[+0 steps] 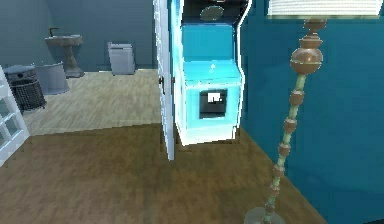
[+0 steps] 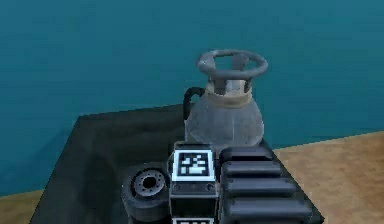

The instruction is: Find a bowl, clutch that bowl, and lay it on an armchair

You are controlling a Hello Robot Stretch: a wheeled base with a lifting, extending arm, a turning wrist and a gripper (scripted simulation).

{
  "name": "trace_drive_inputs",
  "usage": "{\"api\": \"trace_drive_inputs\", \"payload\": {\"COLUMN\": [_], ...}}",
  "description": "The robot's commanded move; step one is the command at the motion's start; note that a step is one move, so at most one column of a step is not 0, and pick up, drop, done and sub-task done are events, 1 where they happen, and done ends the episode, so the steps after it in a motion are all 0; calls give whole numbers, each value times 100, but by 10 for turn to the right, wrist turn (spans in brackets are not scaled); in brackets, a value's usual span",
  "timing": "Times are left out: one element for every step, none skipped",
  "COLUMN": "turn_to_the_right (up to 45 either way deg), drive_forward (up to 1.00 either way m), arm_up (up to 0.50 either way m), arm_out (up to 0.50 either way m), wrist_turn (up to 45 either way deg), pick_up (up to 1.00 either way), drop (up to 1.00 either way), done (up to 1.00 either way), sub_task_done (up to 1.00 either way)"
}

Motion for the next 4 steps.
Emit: {"api": "trace_drive_inputs", "payload": {"turn_to_the_right": [0, 0, 0, 0], "drive_forward": [0, 0, 0, 0], "arm_up": [0, 0, 0, 0], "arm_out": [30, 0, 0, 0], "wrist_turn": [0, 450, 450, 360], "pick_up": [0, 0, 0, 0], "drop": [0, 0, 0, 0], "done": [0, 0, 0, 0], "sub_task_done": [0, 0, 0, 0]}}
